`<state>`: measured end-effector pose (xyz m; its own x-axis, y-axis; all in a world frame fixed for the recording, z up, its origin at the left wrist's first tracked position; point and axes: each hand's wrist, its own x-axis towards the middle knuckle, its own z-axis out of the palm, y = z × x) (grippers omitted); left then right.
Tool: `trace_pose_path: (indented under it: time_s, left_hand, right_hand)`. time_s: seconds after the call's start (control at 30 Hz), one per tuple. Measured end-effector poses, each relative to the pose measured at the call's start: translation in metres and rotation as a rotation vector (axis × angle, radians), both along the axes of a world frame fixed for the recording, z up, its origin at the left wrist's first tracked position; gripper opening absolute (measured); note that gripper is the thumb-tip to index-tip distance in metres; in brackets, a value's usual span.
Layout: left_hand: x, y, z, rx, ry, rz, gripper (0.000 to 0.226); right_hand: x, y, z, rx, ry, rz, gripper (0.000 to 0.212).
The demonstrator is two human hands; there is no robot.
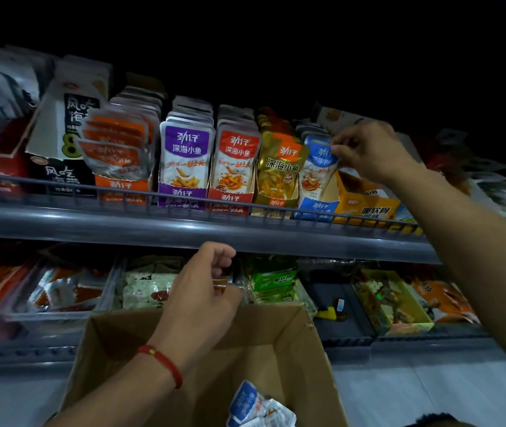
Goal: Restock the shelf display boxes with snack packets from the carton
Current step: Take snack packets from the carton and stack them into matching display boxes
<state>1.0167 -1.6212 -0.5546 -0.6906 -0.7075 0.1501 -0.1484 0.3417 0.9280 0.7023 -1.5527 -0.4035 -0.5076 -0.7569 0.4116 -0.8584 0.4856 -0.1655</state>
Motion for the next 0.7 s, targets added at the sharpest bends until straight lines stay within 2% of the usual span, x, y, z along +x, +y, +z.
trace_pose_path:
  time_s: [0.17, 0.43, 0.6, 0.7]
  left_hand:
    - [0.001, 0.001, 0.001, 0.012, 0.001, -0.01, 0.046]
    - [0.0, 0.0, -0.001, -0.028, -0.009, -0.008, 0.045]
    - [-0.001, -0.001, -0.009, -0.039, -0.038, -0.043, 0.043]
    - [-0.003, 0.002, -0.022, -0.032, -0.128, -0.107, 0.042]
  right_hand:
    - [-0.001, -0.01, -0.001, -0.012, 0.16, -0.013, 0.026]
    - [-0.004, -0.014, -0.011, -0.054, 0.271, -0.03, 0.028]
    - [0.012, 0.008, -0.017, -0.179, 0.35, 0.013, 0.027]
    - [0.036, 0.029, -0.035, -0.271, 0.298, 0.102, 0.021]
